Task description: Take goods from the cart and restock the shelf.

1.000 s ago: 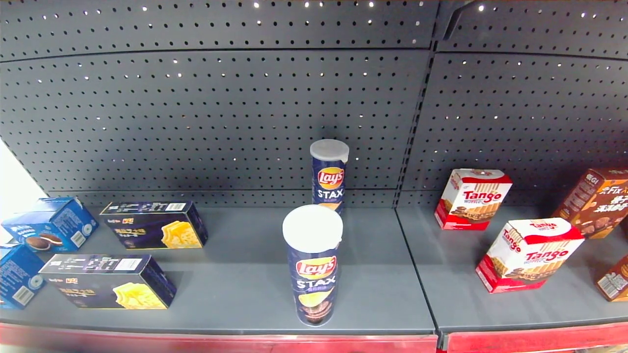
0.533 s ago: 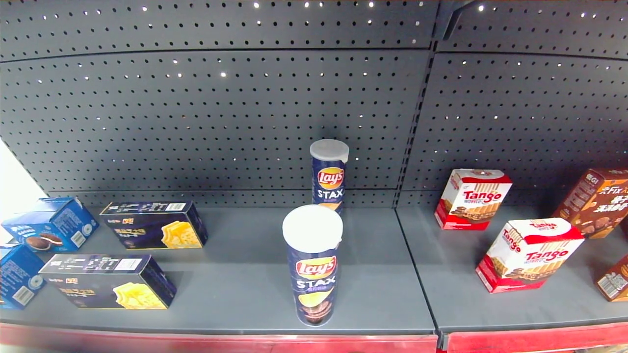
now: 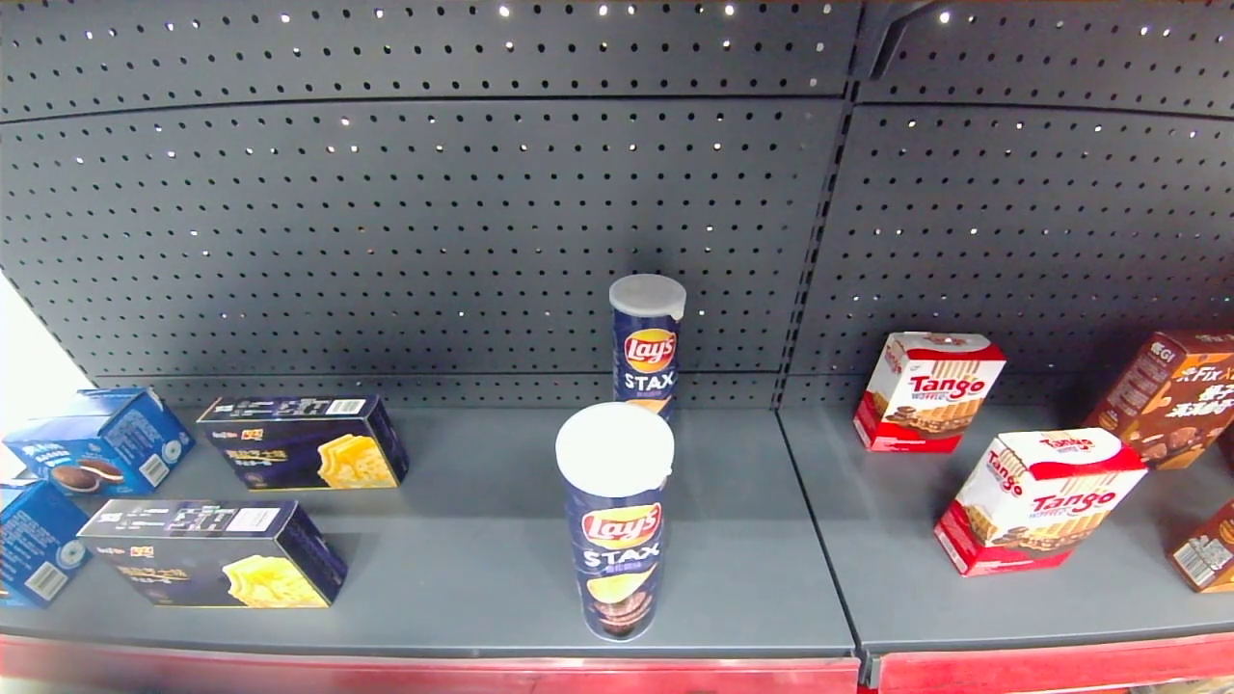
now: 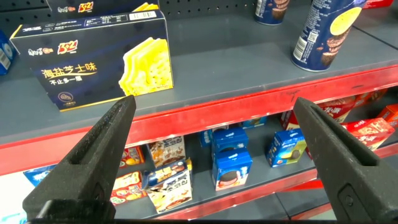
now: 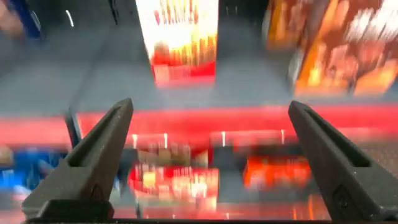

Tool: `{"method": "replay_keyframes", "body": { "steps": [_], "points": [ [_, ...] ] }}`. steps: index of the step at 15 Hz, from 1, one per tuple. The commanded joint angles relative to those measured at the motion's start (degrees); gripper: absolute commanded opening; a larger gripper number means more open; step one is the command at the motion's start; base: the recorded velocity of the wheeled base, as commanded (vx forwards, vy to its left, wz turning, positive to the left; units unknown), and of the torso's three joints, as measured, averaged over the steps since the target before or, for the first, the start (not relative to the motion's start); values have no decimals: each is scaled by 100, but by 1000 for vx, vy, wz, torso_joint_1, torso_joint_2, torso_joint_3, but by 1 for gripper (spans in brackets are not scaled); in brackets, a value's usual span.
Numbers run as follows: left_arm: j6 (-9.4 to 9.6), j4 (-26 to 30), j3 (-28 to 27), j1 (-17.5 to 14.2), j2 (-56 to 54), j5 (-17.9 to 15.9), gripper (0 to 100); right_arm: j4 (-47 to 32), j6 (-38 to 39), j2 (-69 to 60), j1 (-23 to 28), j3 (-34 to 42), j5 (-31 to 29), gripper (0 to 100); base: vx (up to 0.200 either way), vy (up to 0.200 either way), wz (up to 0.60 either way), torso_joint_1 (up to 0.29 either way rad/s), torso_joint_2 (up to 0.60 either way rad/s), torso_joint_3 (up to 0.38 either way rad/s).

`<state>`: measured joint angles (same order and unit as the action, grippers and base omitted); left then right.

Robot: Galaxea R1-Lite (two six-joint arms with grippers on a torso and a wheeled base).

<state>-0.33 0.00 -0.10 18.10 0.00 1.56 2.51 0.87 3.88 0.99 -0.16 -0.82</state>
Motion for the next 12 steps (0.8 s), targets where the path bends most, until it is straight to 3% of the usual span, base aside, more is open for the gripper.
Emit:
{"method": "replay_keyframes", "body": {
  "steps": [1,12],
  "points": [
    [-2,0,1,0,0,2,100,-286,10,-388,-81,7,-120,100,0,0,0,0,0,0],
    [-2,0,1,0,0,2,100,-260,-43,-388,-90,16,-112,100,0,0,0,0,0,0]
  ]
}}
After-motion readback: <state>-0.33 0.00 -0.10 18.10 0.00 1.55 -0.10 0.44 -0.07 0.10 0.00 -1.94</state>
